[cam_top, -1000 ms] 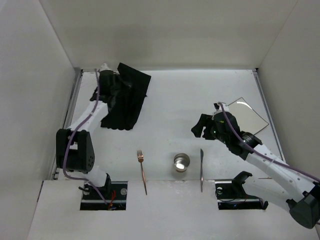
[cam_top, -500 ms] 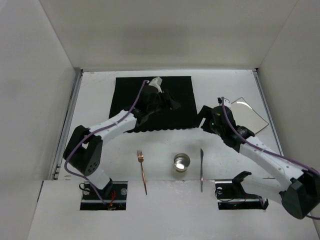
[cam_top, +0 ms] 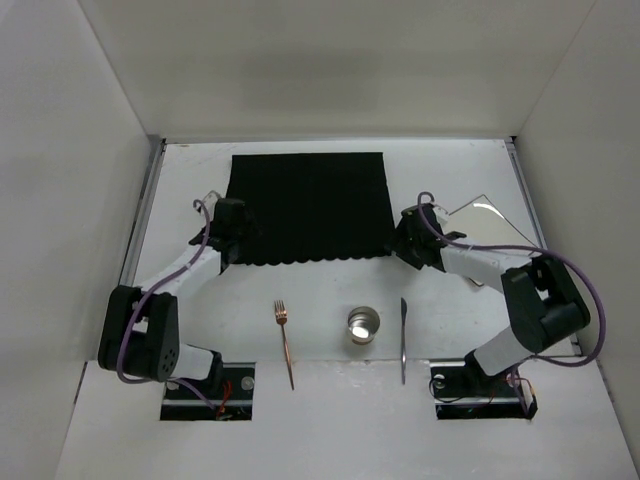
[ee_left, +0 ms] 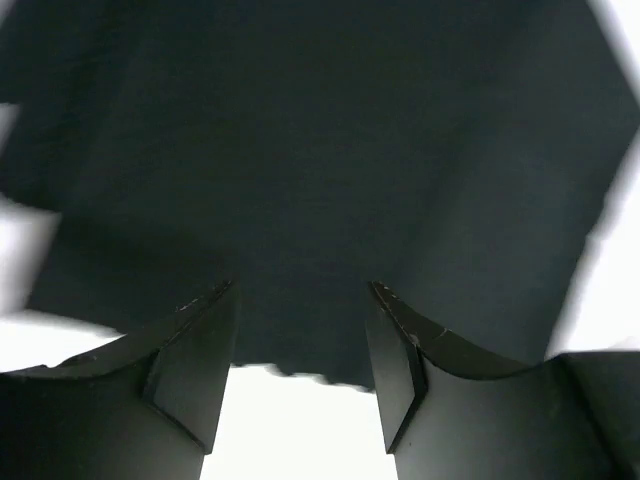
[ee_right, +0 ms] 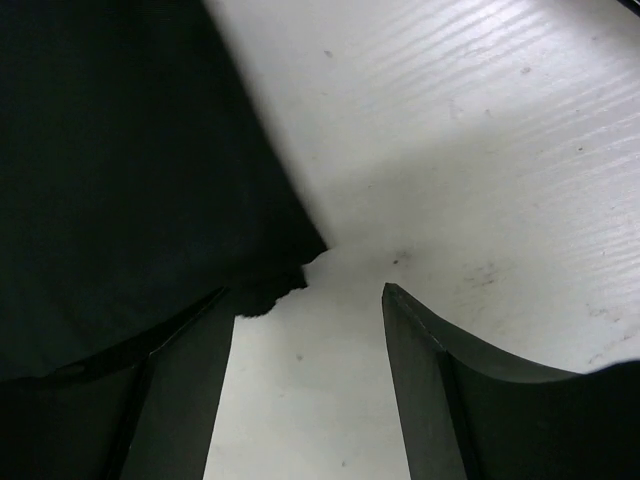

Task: Set the dinner table for one person

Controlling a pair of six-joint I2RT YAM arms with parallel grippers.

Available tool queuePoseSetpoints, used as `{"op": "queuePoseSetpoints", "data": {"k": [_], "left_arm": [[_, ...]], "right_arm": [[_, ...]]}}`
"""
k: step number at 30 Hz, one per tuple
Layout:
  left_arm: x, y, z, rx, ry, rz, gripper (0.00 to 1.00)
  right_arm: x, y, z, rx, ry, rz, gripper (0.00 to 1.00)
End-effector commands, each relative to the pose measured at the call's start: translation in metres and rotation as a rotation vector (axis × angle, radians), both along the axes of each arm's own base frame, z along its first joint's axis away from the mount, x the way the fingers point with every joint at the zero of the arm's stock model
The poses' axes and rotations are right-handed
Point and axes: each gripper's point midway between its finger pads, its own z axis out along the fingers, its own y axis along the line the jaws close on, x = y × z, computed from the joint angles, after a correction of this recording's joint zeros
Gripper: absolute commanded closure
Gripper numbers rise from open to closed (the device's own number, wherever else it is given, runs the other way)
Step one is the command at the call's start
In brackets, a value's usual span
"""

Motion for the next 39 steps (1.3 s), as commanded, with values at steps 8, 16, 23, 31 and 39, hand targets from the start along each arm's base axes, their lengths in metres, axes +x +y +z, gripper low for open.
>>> {"op": "queuePoseSetpoints", "data": {"k": [8, 16, 23, 31, 39], "left_arm": [[-0.021, 0.073, -0.059, 0.021, 0.140, 0.224, 0.49], [-0.012, 0.068, -0.084, -0.040, 0.173, 0.208, 0.78], [-0.043, 0.043, -0.076, -0.043, 0.175, 0.122, 0.95], [-0.104, 0.028, -0.077, -0.046, 0.233, 0.062, 0.95], [-0.116, 0.027, -0.074, -0.046, 0.240, 0.055, 0.95]], "right_arm": [[0.043, 0.014, -0.002, 0.129, -0.039, -0.095, 0.45], [0.042, -0.002, 0.005, 0.178, -0.075, -0.156, 0.79], [0.006, -0.027, 0.006, 0.175, -0.078, -0.186, 0.85], [-0.035, -0.054, 0.009, 0.168, -0.055, -0.213, 0.84], [-0.070, -0.061, -0.001, 0.171, -0.003, -0.225, 0.84]]}}
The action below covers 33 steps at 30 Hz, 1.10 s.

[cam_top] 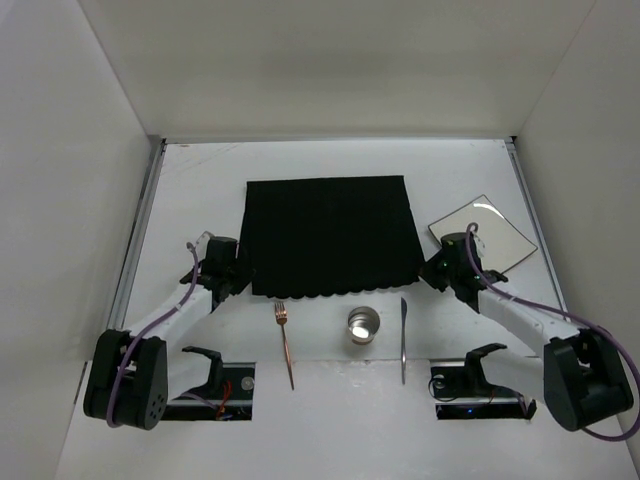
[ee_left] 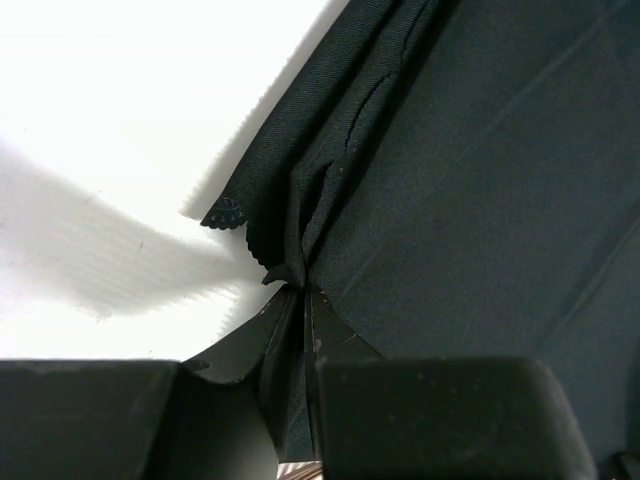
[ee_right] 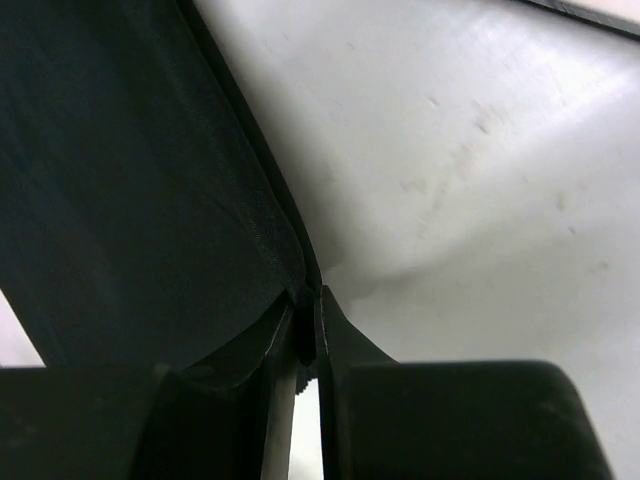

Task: Set the dinner table for one person

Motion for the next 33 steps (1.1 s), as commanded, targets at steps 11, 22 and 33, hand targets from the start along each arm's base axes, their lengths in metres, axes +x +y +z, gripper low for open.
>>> {"op": "queuePoseSetpoints", "data": {"k": [11, 22, 33], "left_arm": [[-0.017, -0.005, -0.008, 0.028, 0.067, -0.037, 0.76], [0.020, 0.011, 0.084, 0.069, -0.141, -0.011, 0.57], [0.036, -0.086, 0.135, 0.050, -0.268, -0.283, 0.78]], "right_arm": [[-0.018, -0.022, 0.002, -0.029, 0.005, -0.060, 0.52], [-0.001, -0.052, 0.072, 0.014, -0.189, -0.158, 0.24], [-0.034, -0.180, 0.058, -0.024, -0.151, -0.651, 0.37]]}}
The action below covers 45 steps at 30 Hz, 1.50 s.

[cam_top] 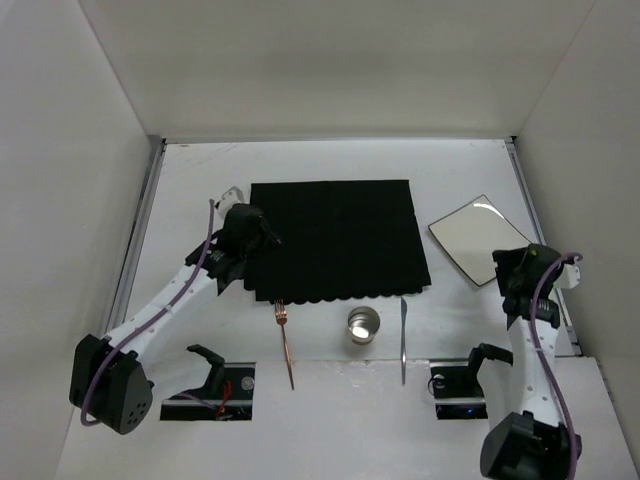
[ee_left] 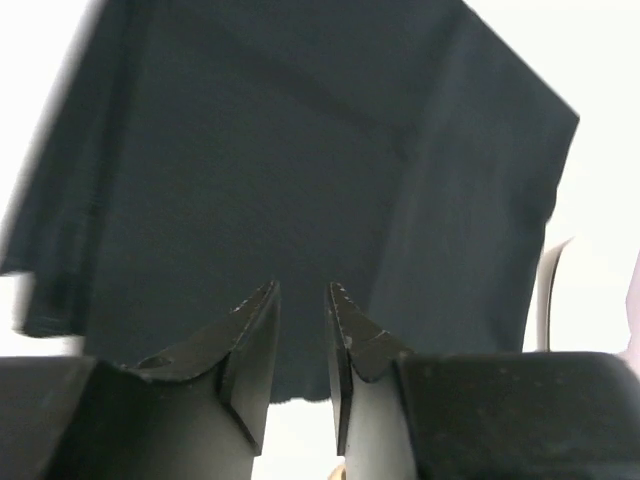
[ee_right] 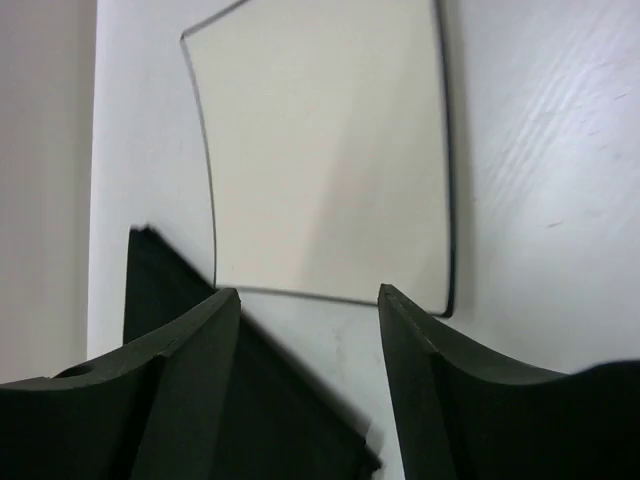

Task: Set the dinner table for one person

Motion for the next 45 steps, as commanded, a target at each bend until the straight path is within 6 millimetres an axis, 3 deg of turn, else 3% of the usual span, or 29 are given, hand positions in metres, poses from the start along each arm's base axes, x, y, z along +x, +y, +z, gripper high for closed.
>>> {"op": "queuePoseSetpoints", "data": {"k": [1, 7, 15, 19, 27, 30, 38, 41, 43, 45], "left_arm": [[-0.004, -0.027, 0.010, 0.013, -0.029, -0.102, 0.78], [-0.011, -0.037, 0.003, 0.019, -0.009, -0.157, 0.75], [-0.014, -0.040, -0.007, 0.024, 0.016, -0.195, 0.73], [-0.013, -0.046, -0.009, 0.017, 0.012, -0.212, 0.73], [-0.005, -0.055, -0.003, 0.001, -0.009, -0.223, 0.73], [-0.004, -0.055, -0.004, 0.000, -0.009, -0.221, 0.73], [-0.002, -0.052, -0.008, 0.000, -0.001, -0.216, 0.73], [-0.003, -0.050, -0.009, 0.006, 0.003, -0.214, 0.73], [-0.003, -0.049, -0.010, 0.007, 0.006, -0.212, 0.73], [-0.003, -0.050, -0.010, 0.008, 0.009, -0.214, 0.73]], "right_arm": [[-0.017, -0.018, -0.022, 0.021, 0.071, -0.080, 0.38], [-0.025, -0.023, -0.047, 0.060, 0.092, -0.102, 0.41], [-0.019, 0.003, -0.068, 0.152, 0.029, -0.008, 0.40], [-0.019, 0.002, -0.068, 0.142, 0.007, -0.015, 0.39], [-0.012, -0.001, -0.096, 0.196, 0.049, -0.042, 0.42], [-0.007, -0.006, -0.096, 0.181, 0.033, -0.053, 0.43], [0.000, -0.004, -0.110, 0.242, 0.037, -0.079, 0.53], [0.003, 0.004, -0.113, 0.269, 0.031, -0.071, 0.51], [0.002, 0.007, -0.117, 0.277, 0.037, -0.075, 0.42], [0.003, 0.007, -0.118, 0.286, 0.032, -0.082, 0.45]]}}
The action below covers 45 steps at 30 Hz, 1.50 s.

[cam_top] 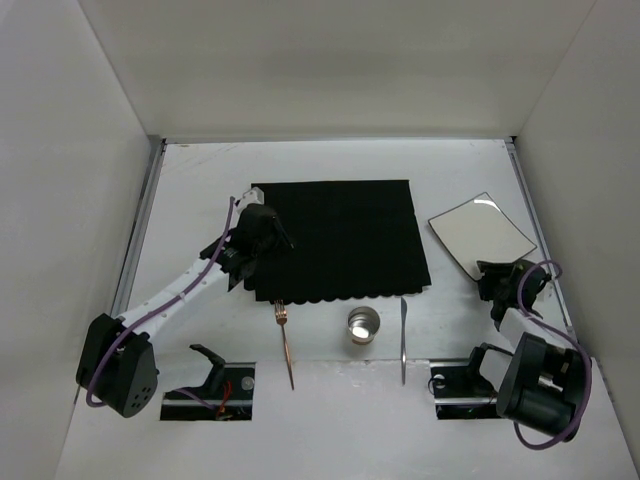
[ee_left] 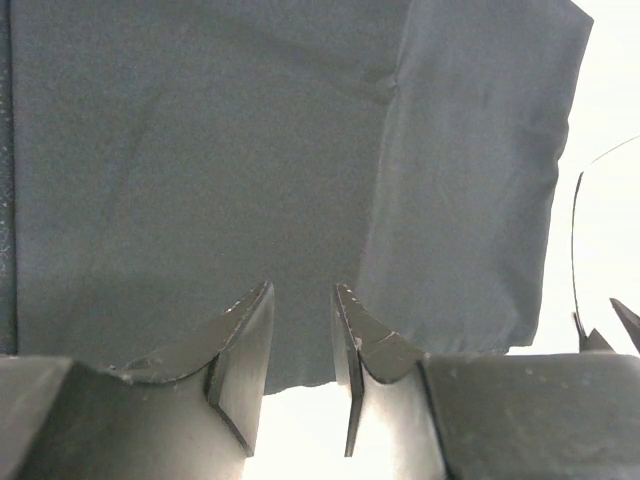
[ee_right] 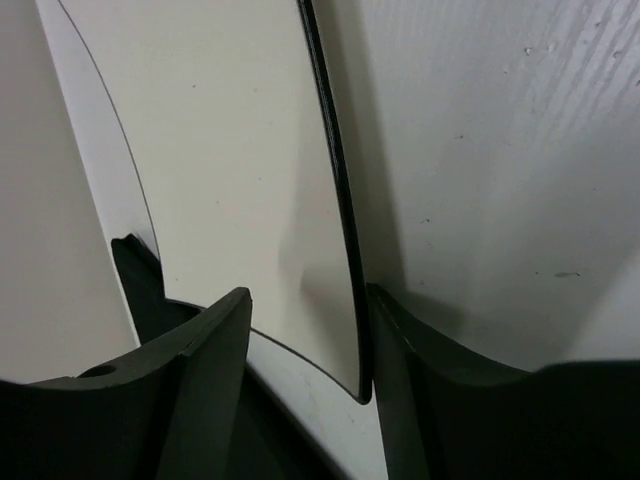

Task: Set the dinner table for one person

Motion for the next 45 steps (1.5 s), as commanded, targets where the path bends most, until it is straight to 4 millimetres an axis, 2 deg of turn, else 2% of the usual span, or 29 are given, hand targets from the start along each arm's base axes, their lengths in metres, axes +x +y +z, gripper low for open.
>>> {"op": "queuePoseSetpoints", "data": {"k": [1, 4, 7, 11, 13, 17, 19, 22, 27, 36, 45], "left_arm": [[0.002, -0.005, 0.007, -0.012, -0.009, -0.025, 0.73], [0.001, -0.005, 0.006, -0.009, -0.007, -0.027, 0.73], [0.000, -0.004, 0.004, -0.006, -0.004, -0.024, 0.73], [-0.002, -0.001, 0.005, -0.003, -0.002, -0.019, 0.73], [-0.002, 0.000, 0.006, 0.000, -0.003, -0.020, 0.73], [0.002, 0.000, 0.011, 0.000, -0.013, -0.017, 0.73], [0.003, 0.001, 0.014, 0.005, -0.016, -0.019, 0.73], [0.004, 0.004, 0.016, 0.021, -0.018, -0.023, 0.73], [0.004, 0.005, 0.016, 0.026, -0.017, -0.019, 0.73], [0.012, 0.012, 0.026, 0.027, -0.043, -0.001, 0.73], [0.015, 0.013, 0.028, 0.032, -0.048, 0.004, 0.73]], "right_arm": [[-0.017, 0.007, -0.028, 0.046, 0.082, -0.027, 0.52], [-0.016, 0.005, -0.028, 0.048, 0.080, -0.039, 0.71], [-0.013, 0.002, -0.025, 0.034, 0.065, -0.047, 0.83], [-0.003, -0.005, 0.002, -0.025, -0.038, -0.051, 0.91], [0.001, -0.007, 0.021, -0.062, -0.094, -0.044, 0.92], [0.009, -0.011, 0.076, -0.155, -0.249, -0.029, 0.93], [0.009, -0.015, 0.098, -0.182, -0.312, -0.036, 0.93], [0.011, -0.017, 0.117, -0.202, -0.365, -0.026, 0.93], [0.017, -0.006, 0.134, -0.184, -0.421, 0.030, 0.95], [0.019, 0.015, 0.214, -0.114, -0.685, 0.108, 0.97], [0.017, 0.026, 0.254, -0.079, -0.803, 0.151, 0.97]]}}
